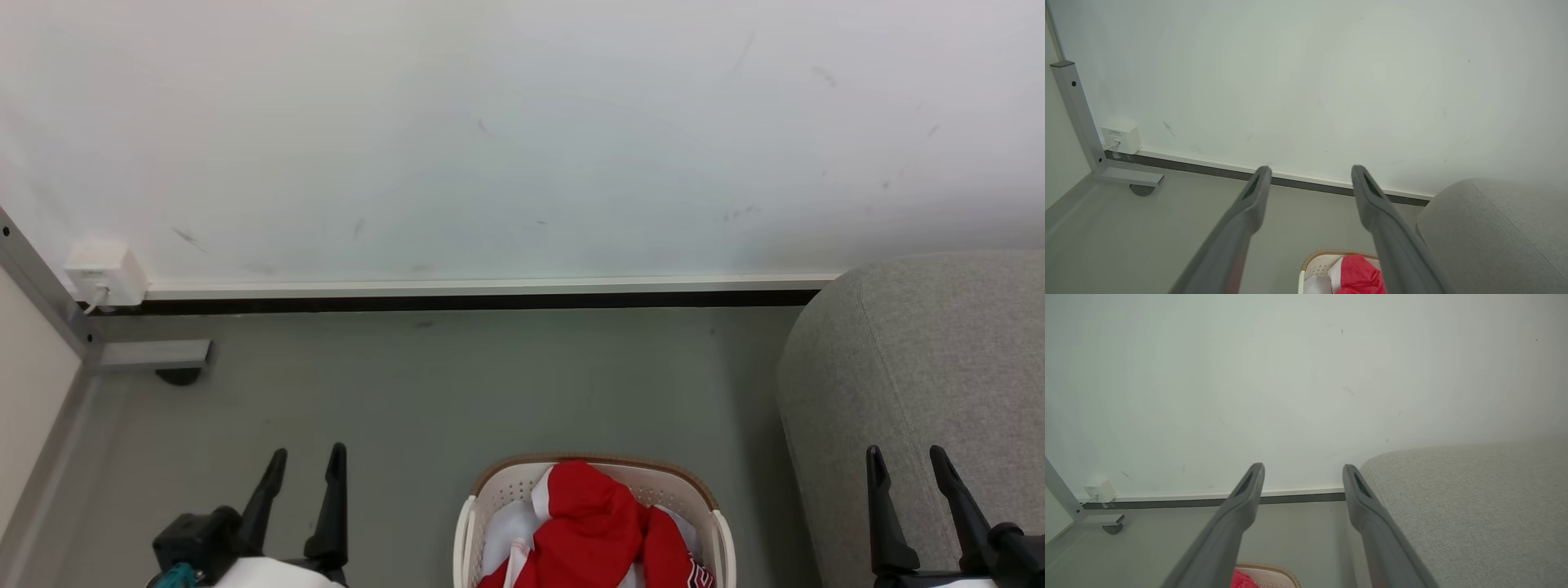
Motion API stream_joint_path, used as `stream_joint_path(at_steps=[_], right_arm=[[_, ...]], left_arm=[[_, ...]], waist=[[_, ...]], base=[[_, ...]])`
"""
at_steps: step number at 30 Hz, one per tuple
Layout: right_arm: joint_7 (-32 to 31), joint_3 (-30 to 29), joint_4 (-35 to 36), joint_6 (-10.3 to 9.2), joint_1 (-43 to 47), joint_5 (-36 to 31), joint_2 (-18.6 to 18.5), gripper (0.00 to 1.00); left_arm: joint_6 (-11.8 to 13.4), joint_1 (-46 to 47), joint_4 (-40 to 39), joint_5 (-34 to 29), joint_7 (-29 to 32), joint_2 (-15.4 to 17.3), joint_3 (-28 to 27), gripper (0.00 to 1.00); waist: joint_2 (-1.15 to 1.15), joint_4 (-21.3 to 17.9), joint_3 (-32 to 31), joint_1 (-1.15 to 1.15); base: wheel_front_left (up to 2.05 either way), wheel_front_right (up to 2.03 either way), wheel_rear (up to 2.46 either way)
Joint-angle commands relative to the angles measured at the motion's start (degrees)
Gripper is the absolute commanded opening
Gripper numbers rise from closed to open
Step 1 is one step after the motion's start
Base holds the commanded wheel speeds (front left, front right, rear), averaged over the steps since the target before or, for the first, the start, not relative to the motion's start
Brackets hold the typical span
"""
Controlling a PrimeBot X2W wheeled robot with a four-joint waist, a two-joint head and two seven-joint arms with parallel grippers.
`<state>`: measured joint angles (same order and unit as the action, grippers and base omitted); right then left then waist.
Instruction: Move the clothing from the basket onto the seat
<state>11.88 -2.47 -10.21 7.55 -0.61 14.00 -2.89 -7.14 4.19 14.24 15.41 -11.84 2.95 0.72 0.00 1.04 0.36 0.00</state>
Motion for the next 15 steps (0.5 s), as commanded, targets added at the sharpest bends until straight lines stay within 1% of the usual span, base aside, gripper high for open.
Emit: stream_joint_path(at_steps=[1,15], right_arm=[[0.5,-0.2,0.4,-0.09,0.4,-1.2,-0.1,1.0],[2.1,0.3,0.1,-0.1,0.9,-6.9,0.0,1.0]], left_arm=[[-0.2,-0.2,-0.2,-1.5,-0.6,0.5,0.0,1.0],[-0.3,-0.6,0.0,-8.0,-2.2,0.4,0.1,1.0]], waist=[[0.0,0.1,0.0,0.0],[0.0,0.2,0.1,0.0]], base=[[0.0,0.0,0.0],[0.0,0.0,0.0]])
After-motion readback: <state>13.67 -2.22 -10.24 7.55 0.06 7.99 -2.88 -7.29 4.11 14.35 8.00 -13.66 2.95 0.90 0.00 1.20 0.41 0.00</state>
